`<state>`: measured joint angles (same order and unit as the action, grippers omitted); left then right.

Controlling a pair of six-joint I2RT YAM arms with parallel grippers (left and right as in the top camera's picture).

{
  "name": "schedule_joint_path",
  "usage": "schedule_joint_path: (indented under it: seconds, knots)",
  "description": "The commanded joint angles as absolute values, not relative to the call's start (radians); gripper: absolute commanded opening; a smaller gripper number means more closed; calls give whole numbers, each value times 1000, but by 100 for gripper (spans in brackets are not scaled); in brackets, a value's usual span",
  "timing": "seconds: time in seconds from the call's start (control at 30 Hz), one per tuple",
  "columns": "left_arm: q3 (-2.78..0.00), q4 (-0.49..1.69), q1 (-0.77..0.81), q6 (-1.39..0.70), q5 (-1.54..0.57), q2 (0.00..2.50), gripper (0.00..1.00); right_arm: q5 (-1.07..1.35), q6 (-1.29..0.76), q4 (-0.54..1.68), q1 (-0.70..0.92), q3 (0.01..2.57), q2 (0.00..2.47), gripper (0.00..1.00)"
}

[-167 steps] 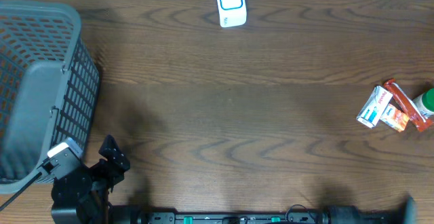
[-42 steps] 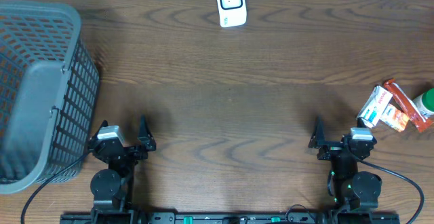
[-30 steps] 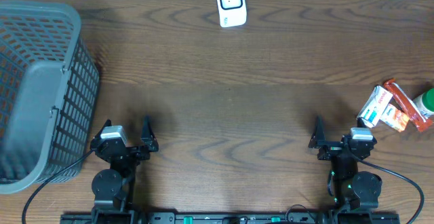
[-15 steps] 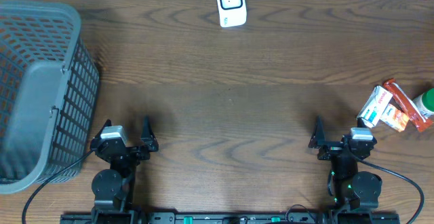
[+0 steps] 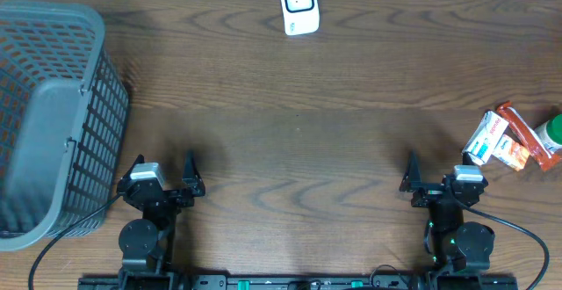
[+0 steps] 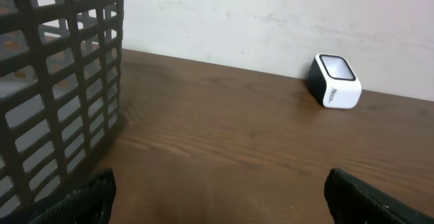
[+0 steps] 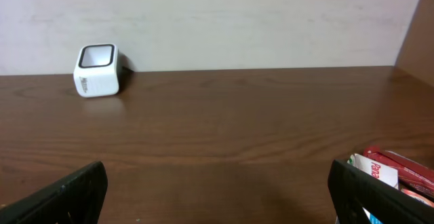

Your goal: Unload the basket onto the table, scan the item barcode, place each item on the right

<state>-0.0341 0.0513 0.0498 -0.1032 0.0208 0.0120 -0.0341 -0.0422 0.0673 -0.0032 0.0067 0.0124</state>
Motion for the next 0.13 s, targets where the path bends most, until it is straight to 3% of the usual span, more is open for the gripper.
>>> schedule_joint_path:
  seconds: [0.0, 0.1]
  knots:
    - [-4, 73, 54, -90, 8, 4, 98, -39, -55, 72, 6, 6, 9, 99]
    - [-4, 73, 54, -90, 8, 4, 98, -40, -55, 71, 6, 6, 9, 99]
